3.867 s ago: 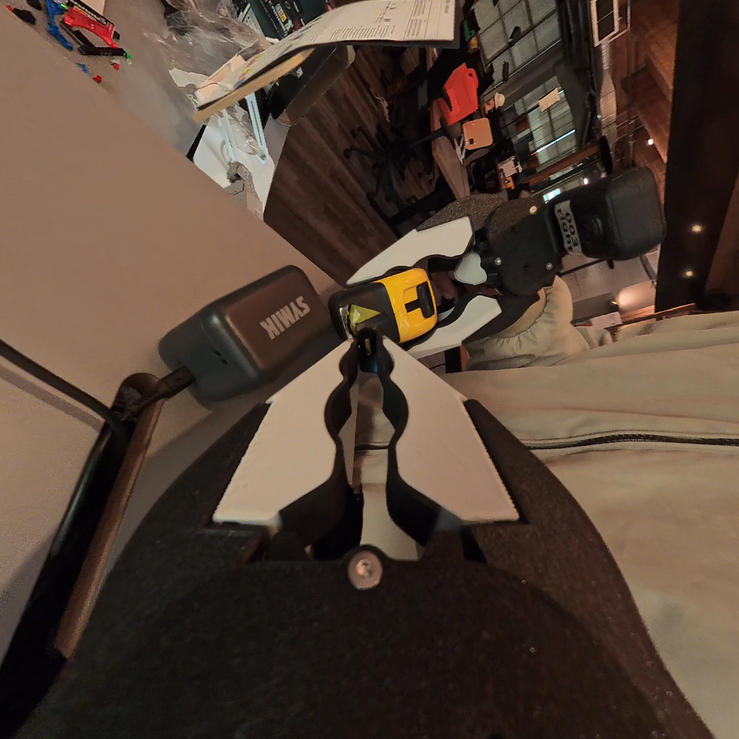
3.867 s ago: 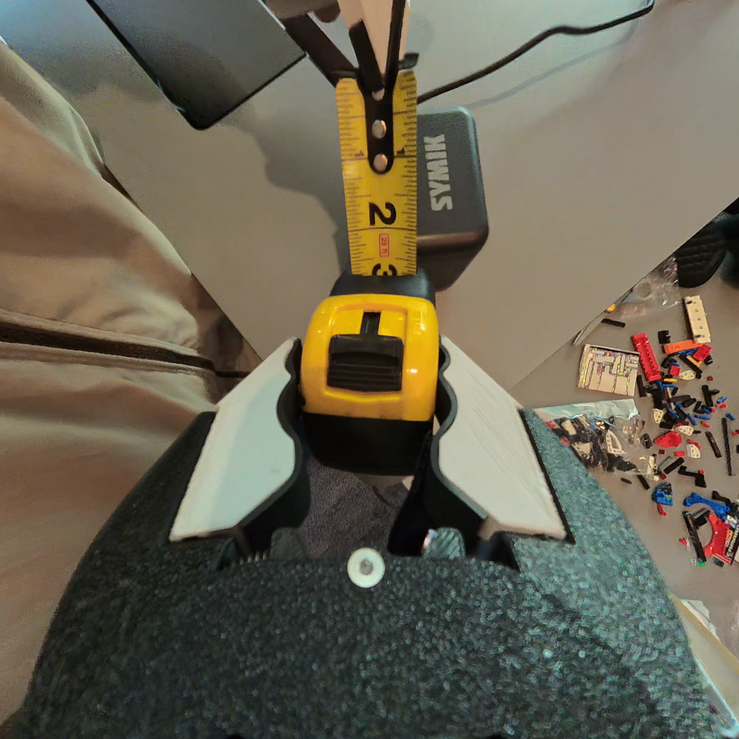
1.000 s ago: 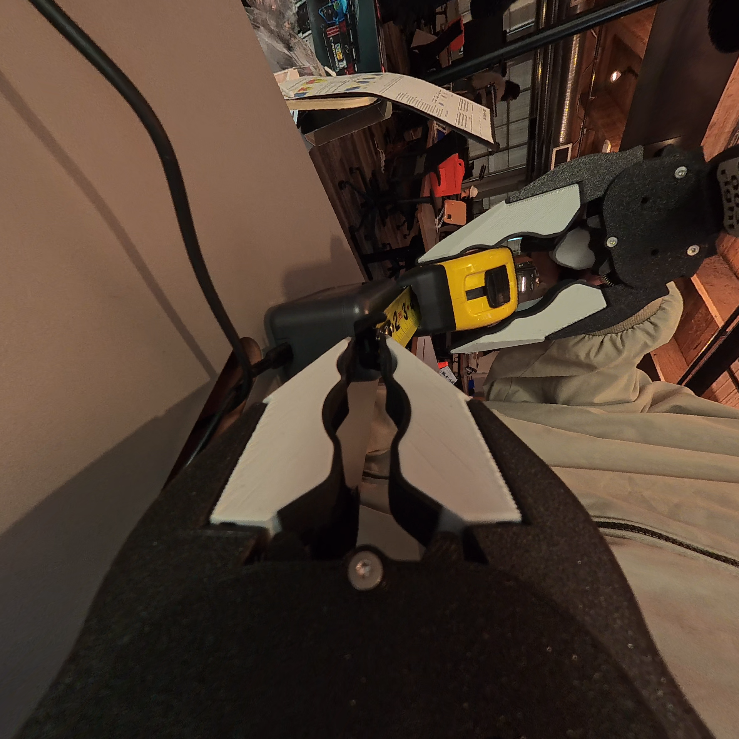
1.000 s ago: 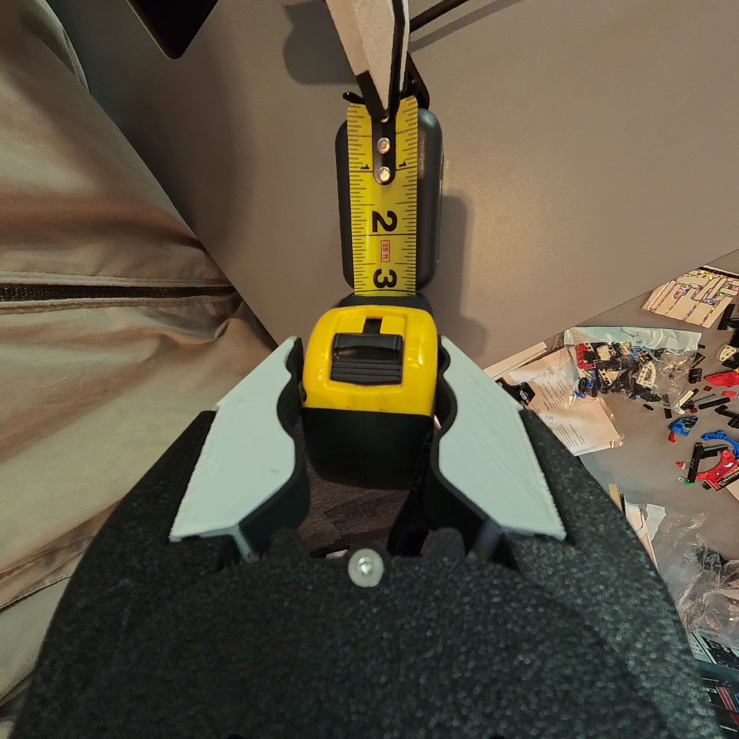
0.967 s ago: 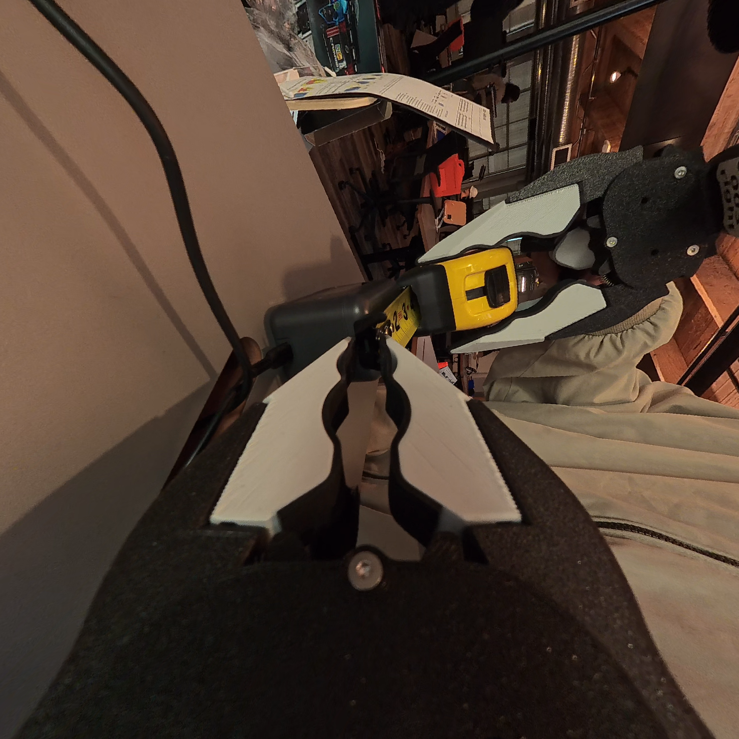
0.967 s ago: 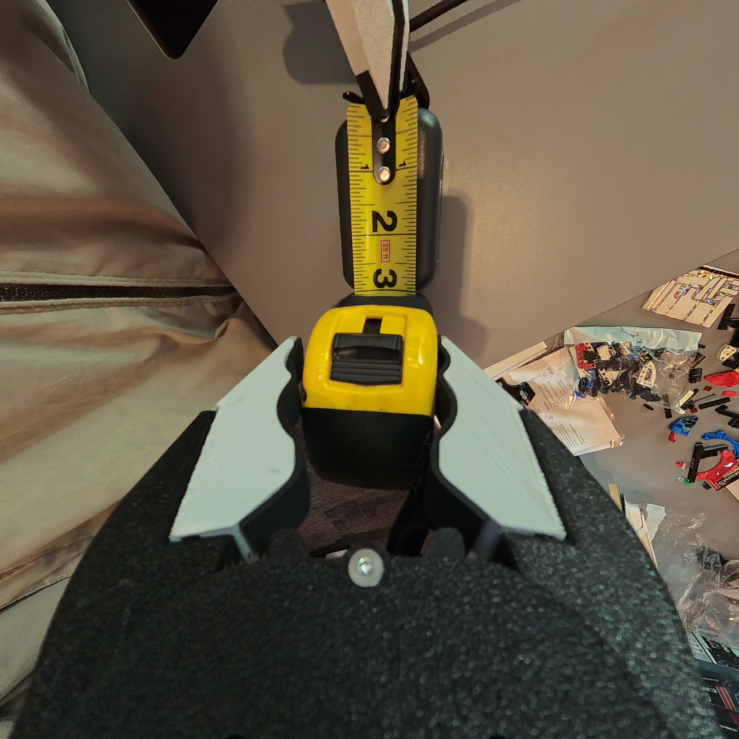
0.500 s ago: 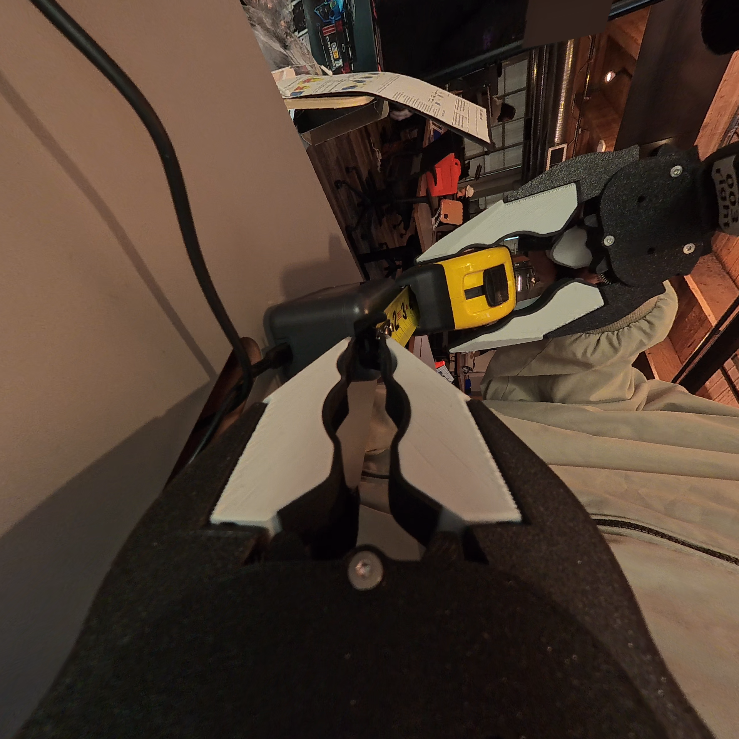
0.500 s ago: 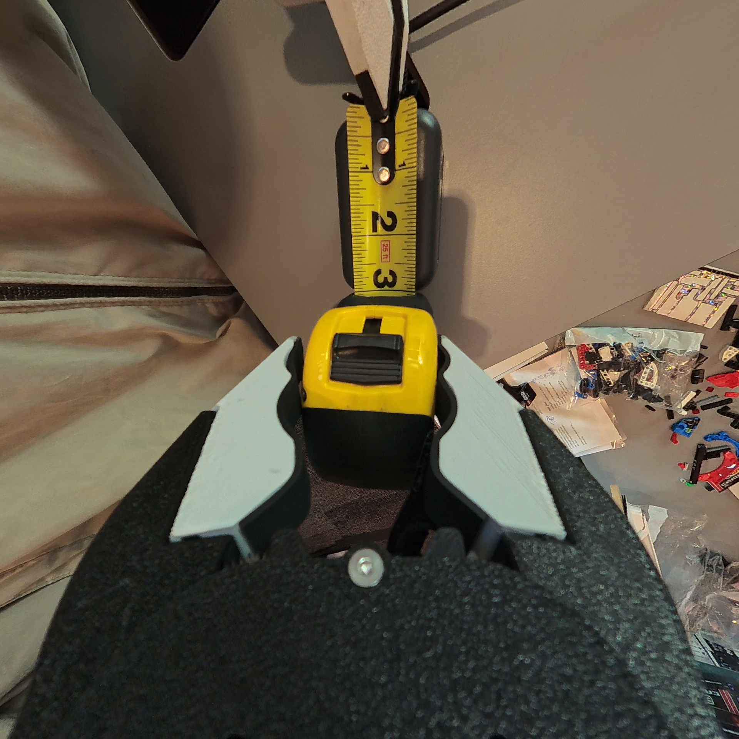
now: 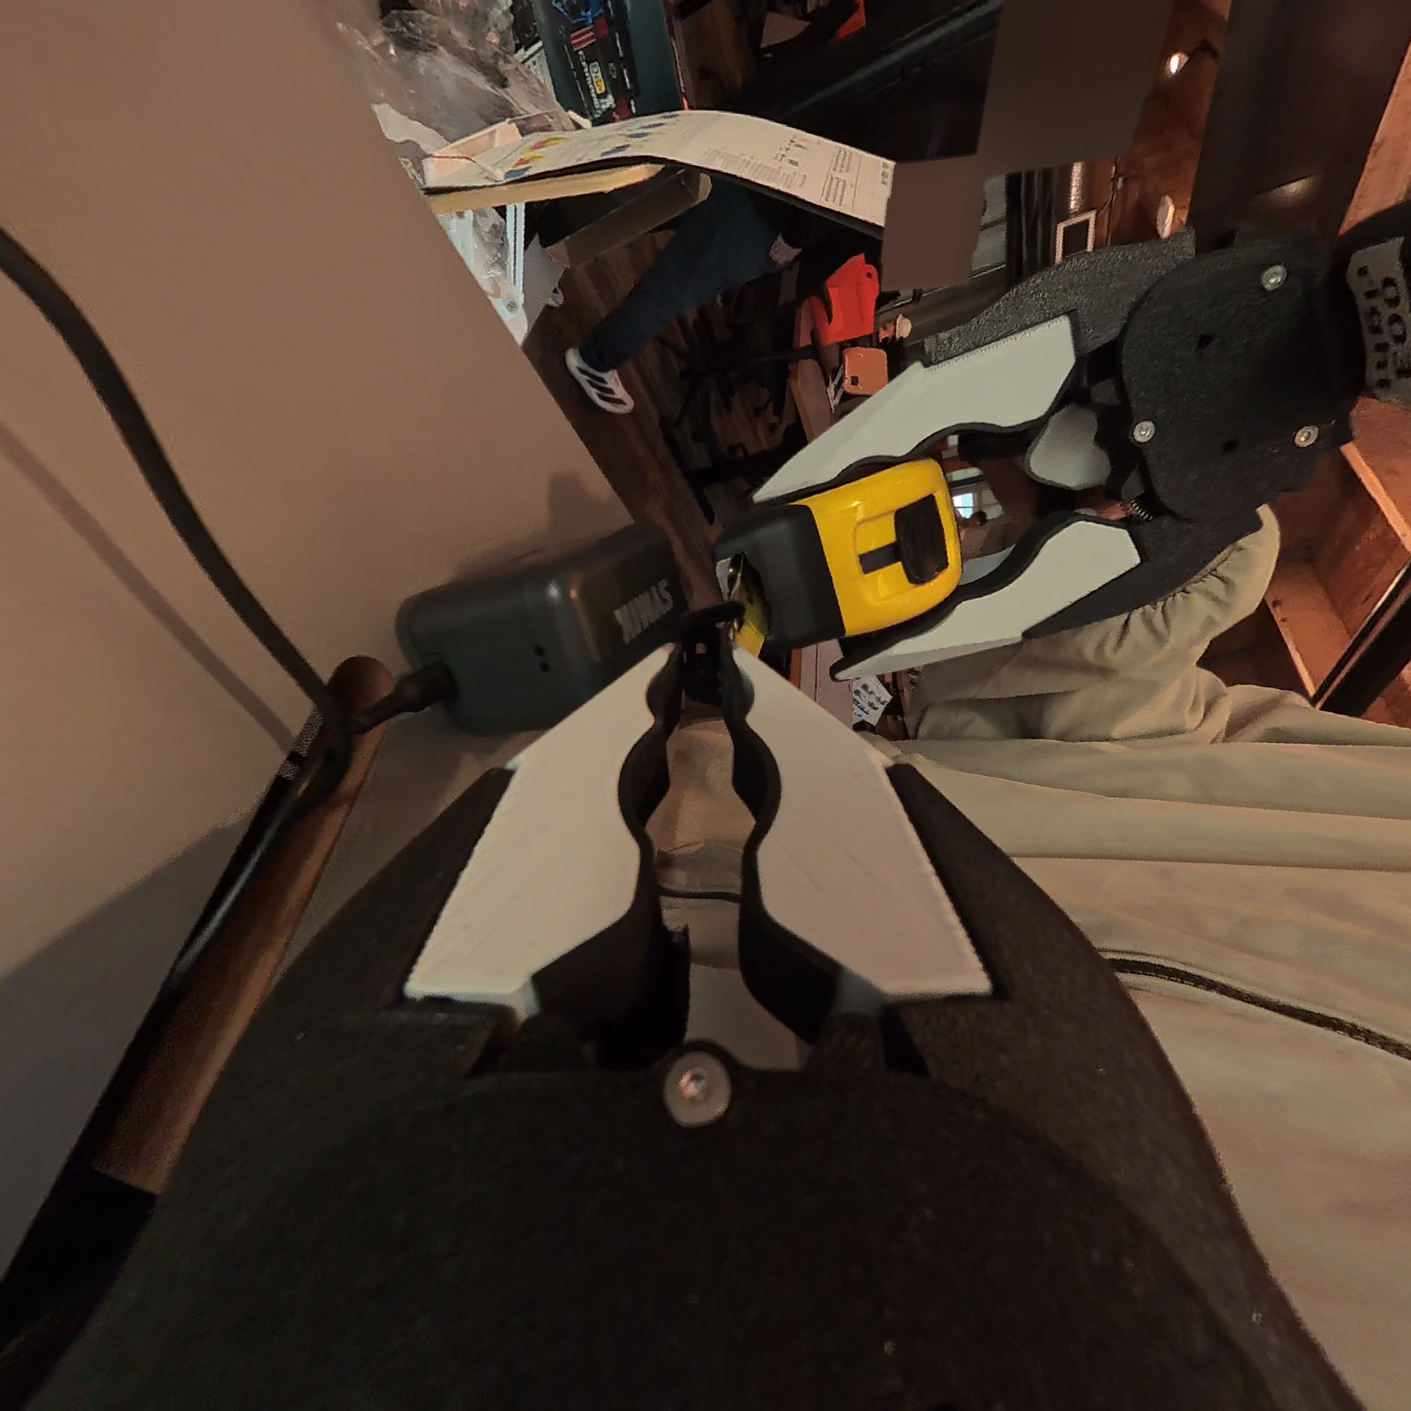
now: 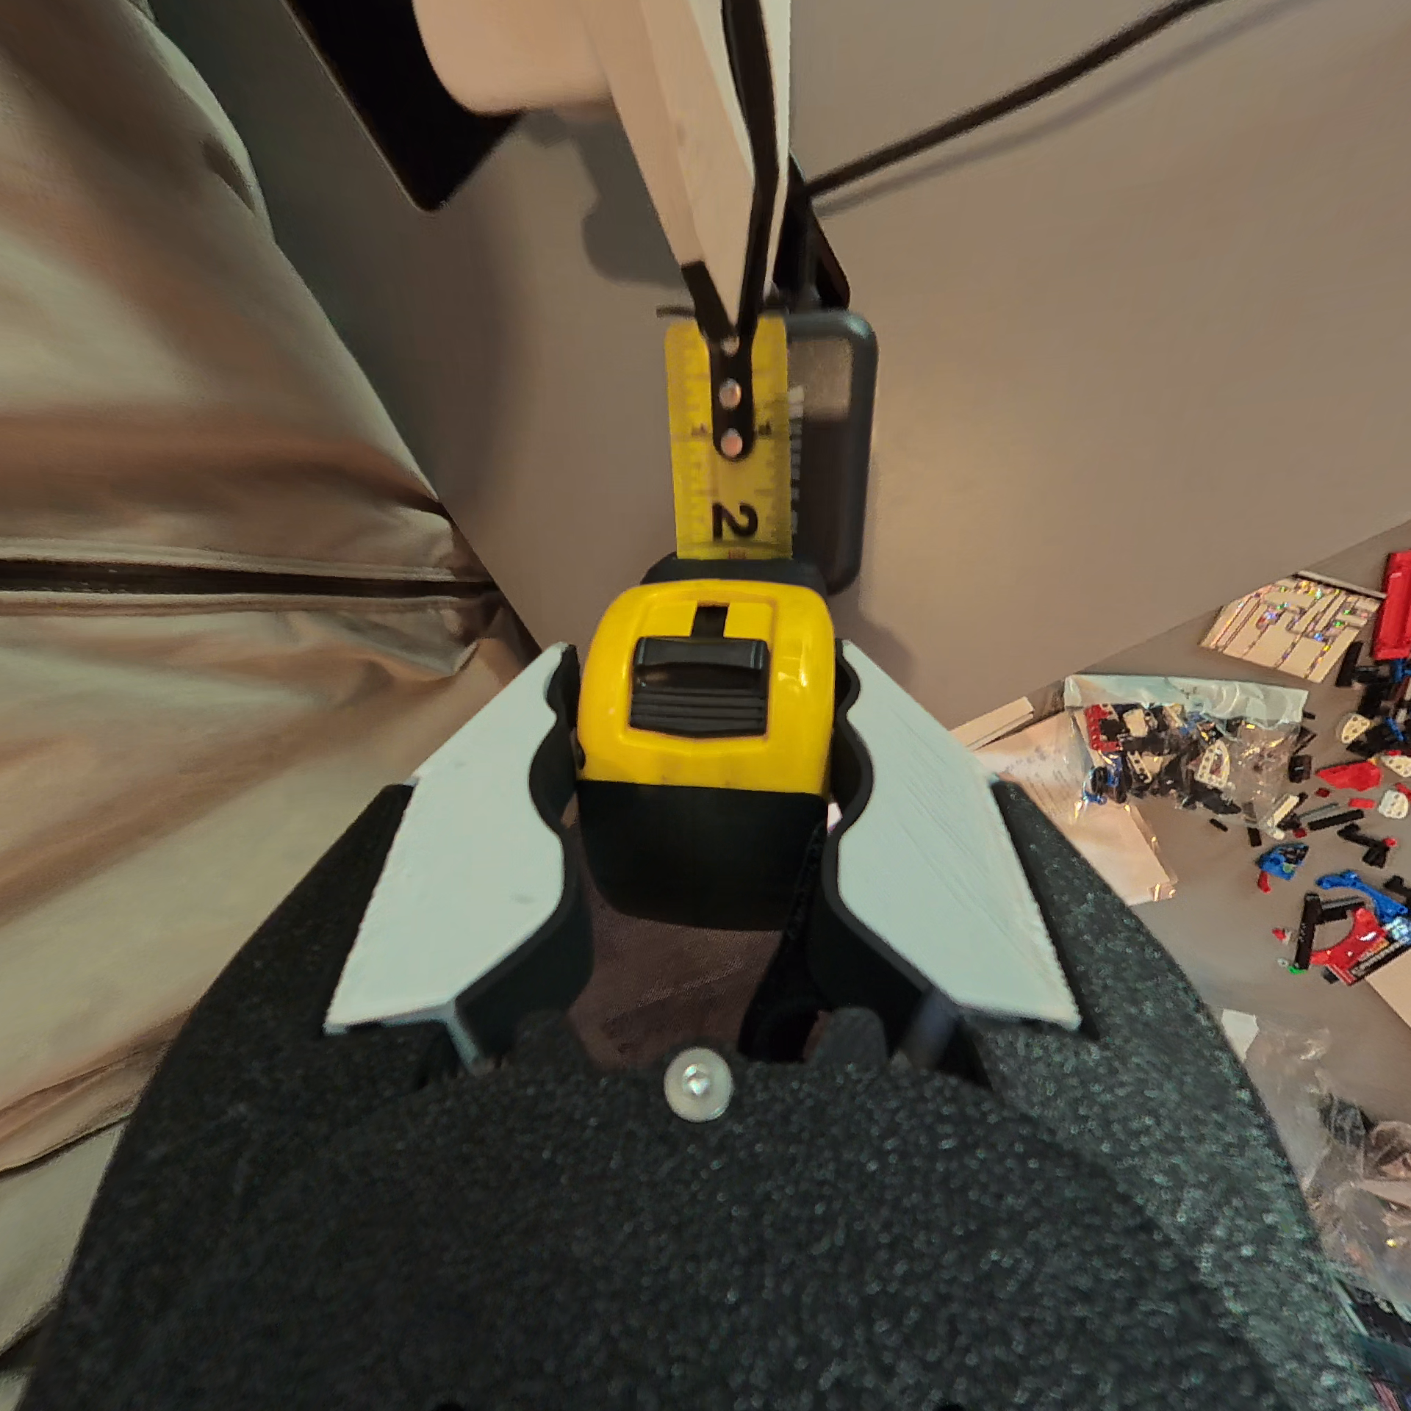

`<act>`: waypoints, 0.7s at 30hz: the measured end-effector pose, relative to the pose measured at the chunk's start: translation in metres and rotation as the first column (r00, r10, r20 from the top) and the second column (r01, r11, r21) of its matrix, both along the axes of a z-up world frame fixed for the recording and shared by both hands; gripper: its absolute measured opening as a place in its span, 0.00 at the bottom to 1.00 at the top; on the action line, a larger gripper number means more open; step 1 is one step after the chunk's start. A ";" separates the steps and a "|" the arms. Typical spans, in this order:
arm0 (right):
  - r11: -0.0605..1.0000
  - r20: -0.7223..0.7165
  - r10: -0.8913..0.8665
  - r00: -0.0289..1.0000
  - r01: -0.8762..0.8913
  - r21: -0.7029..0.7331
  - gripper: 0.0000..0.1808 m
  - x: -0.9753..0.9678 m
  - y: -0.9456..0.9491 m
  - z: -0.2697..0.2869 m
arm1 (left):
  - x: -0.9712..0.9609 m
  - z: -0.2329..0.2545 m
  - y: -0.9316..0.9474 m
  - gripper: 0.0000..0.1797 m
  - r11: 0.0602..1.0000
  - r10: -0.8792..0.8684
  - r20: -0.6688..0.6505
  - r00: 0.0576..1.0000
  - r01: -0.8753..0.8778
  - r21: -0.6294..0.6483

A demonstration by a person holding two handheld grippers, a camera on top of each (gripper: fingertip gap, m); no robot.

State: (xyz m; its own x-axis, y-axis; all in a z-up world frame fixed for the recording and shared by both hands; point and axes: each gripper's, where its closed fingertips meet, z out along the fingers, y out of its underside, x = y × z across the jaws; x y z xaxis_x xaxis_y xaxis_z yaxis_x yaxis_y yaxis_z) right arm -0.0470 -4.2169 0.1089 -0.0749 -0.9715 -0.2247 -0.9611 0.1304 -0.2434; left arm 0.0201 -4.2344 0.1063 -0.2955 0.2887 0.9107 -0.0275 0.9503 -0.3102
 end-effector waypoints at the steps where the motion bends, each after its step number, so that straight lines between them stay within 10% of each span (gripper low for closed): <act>1: 1.000 0.011 0.004 1.000 -0.004 -0.010 0.36 0.003 0.002 0.004 | -0.002 0.005 0.002 0.05 1.000 -0.007 -0.008 1.000 0.007 -0.003; 14: 0.997 0.220 -0.057 0.974 0.069 -0.046 0.36 0.037 0.038 0.029 | -0.014 0.028 0.041 0.05 0.995 -0.085 -0.123 0.989 0.091 0.039; 21: 0.993 0.157 -0.057 0.986 0.071 -0.089 0.36 0.030 0.049 0.030 | -0.007 0.021 0.055 0.34 0.984 -0.029 -0.374 0.927 0.091 0.150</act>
State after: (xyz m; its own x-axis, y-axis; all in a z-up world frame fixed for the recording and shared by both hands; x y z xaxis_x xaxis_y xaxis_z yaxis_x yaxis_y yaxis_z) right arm -0.0168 -4.1679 0.1388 -0.1093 -0.9832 -0.1462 -0.9016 0.1600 -0.4018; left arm 0.0127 -4.1794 0.1276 0.0836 0.1349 0.9873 -0.0515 0.9901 -0.1309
